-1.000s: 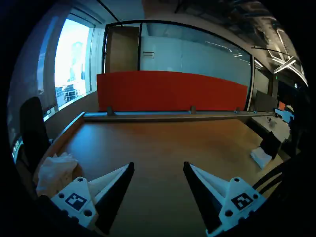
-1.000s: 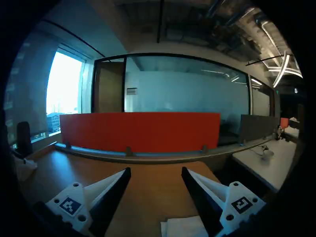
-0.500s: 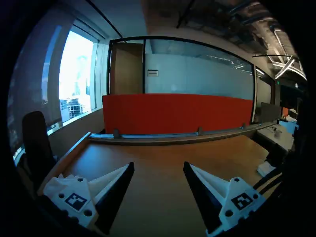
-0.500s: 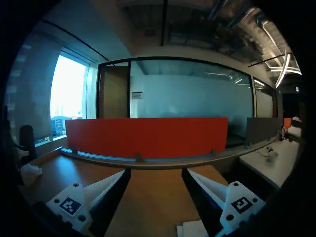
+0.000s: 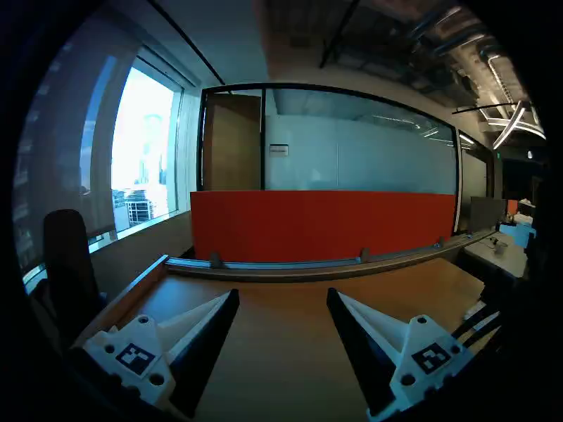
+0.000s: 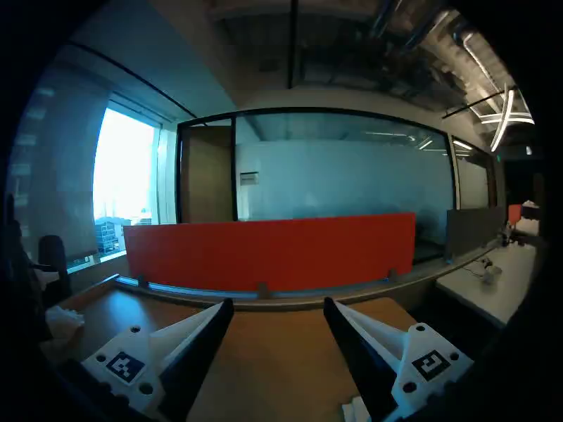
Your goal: Fold towel
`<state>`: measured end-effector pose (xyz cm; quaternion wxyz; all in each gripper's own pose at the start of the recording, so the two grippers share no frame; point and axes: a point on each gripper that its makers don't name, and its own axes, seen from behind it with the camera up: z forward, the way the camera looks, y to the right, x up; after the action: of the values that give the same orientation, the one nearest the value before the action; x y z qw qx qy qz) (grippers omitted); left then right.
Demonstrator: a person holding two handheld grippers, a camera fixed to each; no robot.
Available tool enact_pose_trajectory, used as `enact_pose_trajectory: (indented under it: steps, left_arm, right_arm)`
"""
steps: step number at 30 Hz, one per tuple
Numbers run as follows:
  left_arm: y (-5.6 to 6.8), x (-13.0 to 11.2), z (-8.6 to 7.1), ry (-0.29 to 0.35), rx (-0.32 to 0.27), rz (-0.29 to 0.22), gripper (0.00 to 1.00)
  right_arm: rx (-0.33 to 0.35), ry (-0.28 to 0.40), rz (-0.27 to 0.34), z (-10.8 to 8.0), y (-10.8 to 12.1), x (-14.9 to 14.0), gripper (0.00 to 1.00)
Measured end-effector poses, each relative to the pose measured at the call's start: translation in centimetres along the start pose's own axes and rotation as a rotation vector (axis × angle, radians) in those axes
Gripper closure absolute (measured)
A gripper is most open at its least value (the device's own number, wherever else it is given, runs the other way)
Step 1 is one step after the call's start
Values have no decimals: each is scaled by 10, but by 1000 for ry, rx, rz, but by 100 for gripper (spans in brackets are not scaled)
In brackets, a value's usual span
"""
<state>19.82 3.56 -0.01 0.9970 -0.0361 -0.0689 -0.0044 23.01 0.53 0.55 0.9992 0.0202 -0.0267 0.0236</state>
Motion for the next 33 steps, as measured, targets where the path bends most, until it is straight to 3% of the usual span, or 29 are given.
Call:
enact_pose_trajectory:
  steps: [18, 27, 33]
  left_arm:
    - [-3, 2, -3, 43, 2, 17, 8]
    - [-5, -24, -4, 41, 20, 16, 8]
    - [-5, -40, -2, 72, 12, 0, 8]
  right_arm:
    - [-2, -15, -39, -2, -22, 8, 1]
    - [7, -13, -39, -8, -35, 12, 0]
    - [2, -3, -33, -10, -41, 13, 1]
